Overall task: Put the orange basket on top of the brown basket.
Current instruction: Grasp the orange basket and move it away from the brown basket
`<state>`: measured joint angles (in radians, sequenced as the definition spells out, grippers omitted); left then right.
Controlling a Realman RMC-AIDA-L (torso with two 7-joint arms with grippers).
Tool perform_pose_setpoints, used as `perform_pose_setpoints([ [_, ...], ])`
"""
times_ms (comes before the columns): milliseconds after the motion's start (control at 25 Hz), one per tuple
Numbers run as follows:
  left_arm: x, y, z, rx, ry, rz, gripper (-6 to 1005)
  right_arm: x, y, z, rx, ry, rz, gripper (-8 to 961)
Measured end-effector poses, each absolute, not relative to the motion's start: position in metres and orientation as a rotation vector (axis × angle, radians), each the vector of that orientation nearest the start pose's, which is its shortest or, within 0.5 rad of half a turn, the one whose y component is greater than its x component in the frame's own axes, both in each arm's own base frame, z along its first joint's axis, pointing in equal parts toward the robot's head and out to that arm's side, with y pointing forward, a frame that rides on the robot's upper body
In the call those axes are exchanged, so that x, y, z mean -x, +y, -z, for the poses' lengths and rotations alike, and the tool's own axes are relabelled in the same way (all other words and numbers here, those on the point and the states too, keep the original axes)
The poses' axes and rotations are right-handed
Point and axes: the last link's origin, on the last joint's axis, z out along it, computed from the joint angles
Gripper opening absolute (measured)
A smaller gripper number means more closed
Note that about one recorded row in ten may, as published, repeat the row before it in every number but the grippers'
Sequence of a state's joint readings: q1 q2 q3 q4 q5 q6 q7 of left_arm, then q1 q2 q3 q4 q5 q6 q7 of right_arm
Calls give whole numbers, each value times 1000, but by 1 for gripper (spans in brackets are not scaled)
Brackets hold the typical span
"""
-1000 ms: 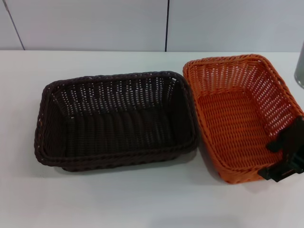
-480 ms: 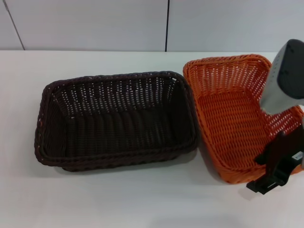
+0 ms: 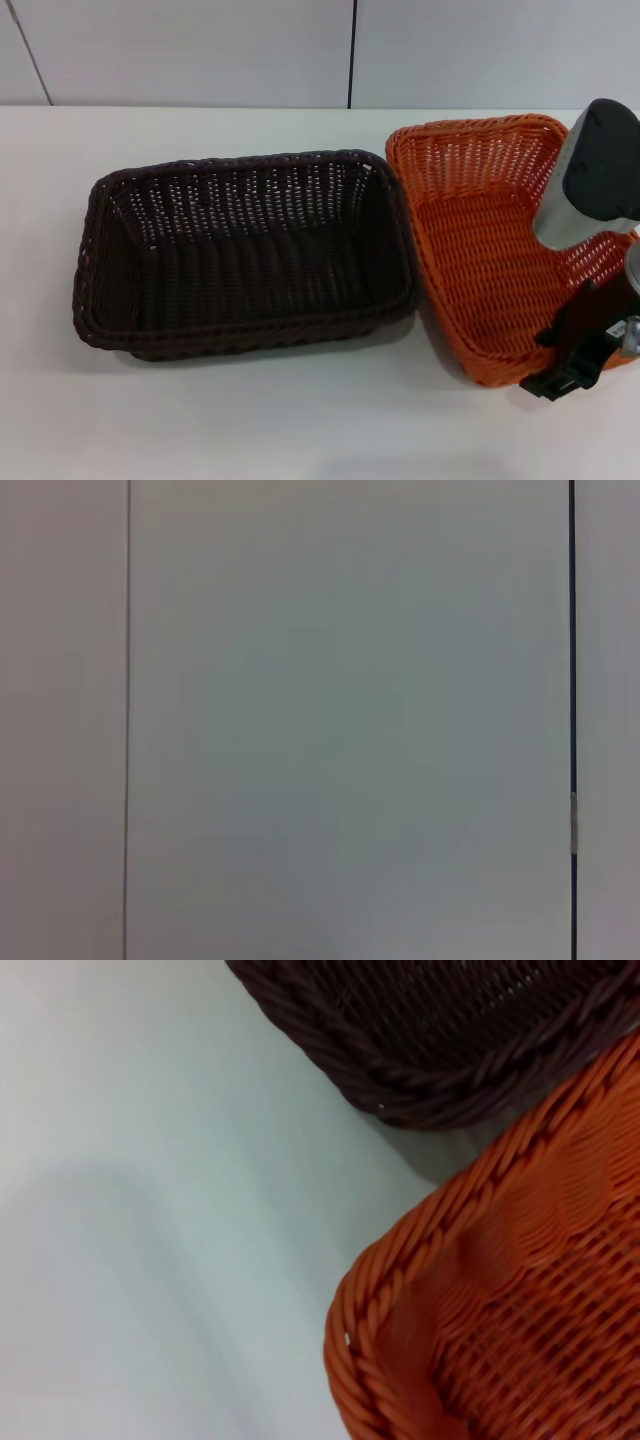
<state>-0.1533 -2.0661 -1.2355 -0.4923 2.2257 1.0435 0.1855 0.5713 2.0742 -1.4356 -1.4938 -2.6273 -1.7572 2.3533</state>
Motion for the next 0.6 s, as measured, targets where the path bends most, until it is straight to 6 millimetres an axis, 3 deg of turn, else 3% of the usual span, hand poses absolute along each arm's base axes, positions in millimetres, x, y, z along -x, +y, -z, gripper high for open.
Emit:
perform_pose_setpoints([
  [80,387,284,-42,1134,-651,480,777,-173,326,-9,2767,574,737,678],
  [360,390,284,-42,1138,-649,463,776,-174,328,-5,2734,558,779,420],
  [600,391,283,-41,1141,-647,456,774,-162,332,-14,2668,551,706,252],
])
